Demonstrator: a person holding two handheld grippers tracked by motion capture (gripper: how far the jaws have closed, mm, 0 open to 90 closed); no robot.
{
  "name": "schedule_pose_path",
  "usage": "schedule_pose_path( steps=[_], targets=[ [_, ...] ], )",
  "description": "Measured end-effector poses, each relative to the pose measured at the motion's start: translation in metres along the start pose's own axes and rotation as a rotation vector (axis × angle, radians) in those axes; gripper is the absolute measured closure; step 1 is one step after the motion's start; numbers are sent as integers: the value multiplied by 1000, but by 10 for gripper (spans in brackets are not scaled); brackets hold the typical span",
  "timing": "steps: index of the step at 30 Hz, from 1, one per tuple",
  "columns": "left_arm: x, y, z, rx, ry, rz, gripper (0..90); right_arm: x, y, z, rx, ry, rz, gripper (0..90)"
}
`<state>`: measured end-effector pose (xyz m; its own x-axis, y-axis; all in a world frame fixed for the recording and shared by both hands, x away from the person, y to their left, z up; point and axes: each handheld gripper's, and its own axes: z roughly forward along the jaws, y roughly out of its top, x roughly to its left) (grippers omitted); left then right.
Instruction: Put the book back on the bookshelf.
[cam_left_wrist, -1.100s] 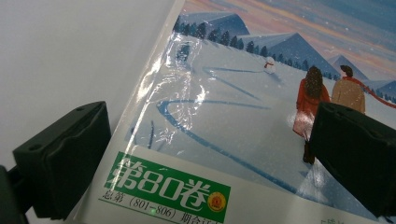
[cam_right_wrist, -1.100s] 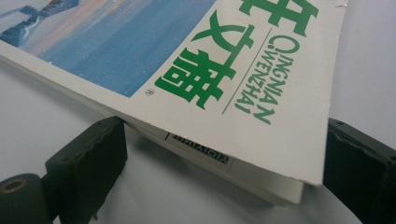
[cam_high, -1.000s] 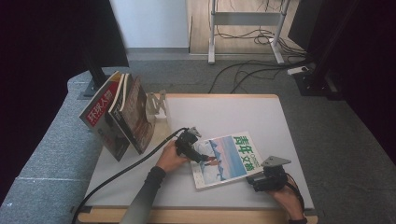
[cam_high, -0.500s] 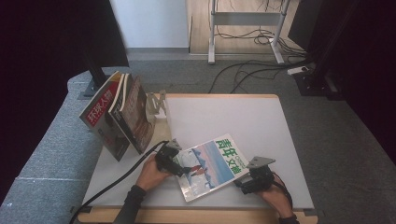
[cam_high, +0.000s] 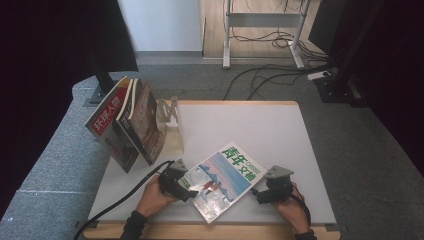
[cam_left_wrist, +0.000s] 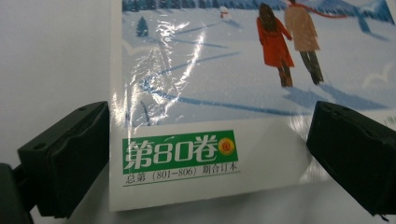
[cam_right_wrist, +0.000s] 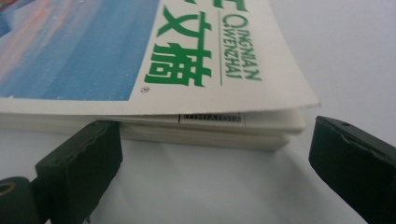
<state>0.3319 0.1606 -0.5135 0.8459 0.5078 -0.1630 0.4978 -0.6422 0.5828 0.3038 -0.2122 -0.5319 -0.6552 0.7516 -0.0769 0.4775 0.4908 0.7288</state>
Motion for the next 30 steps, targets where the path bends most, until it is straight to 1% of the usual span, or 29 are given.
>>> schedule_pose_path(
  steps=[3, 5, 7, 8, 9, 10, 11, 13, 14, 16, 18, 19, 21, 22, 26, 30],
  targets=[
    [-8, -6, -3, 4, -2, 1, 10, -6, 5, 4, 11, -19, 10, 20],
    [-14, -10, -5, 9, -3, 8, 11, -10, 10, 7, 19, -37, 7, 20],
    [-20, -14, -7, 23, 20, 44, 27, -14, 16, 11, 27, -52, 8, 20],
    [-24, -17, -9, 42, 37, 80, 37, -16, 18, 13, 29, -52, 11, 20],
    [-23, -18, -10, 49, 39, 89, 53, -20, 22, 17, 36, -46, 15, 18],
    [-23, -19, -10, 50, 38, 92, 60, -22, 24, 19, 41, -43, 17, 15],
    [-21, -19, -12, 44, 35, 91, 55, -23, 25, 20, 45, -40, 18, 14],
    [-13, -19, -17, 21, 36, 62, 52, -24, 27, 21, 52, -33, 15, 12],
    [-7, -20, -22, 4, 44, 41, 54, -25, 27, 21, 56, -31, 14, 12],
    [6, -21, -33, -26, 90, 17, 57, -25, 27, 21, 54, -28, 16, 14],
    [13, -23, -39, -38, 115, 4, 61, -26, 25, 22, 47, -18, 28, 13],
    [17, -23, -42, -41, 138, -2, 61, -26, 25, 22, 46, -17, 32, 13],
    [21, -24, -45, -37, 164, -8, 61, -27, 25, 22, 45, -12, 34, 13],
    [24, -25, -46, -27, 193, -18, 61, -27, 25, 22, 45, -12, 34, 13],
    [30, -26, -39, 12, 238, -35, 60, -27, 26, 22, 53, -10, 31, 13],
    [31, -27, -27, 47, 242, -28, 38, -27, 26, 22, 52, -10, 30, 9]
  ],
)
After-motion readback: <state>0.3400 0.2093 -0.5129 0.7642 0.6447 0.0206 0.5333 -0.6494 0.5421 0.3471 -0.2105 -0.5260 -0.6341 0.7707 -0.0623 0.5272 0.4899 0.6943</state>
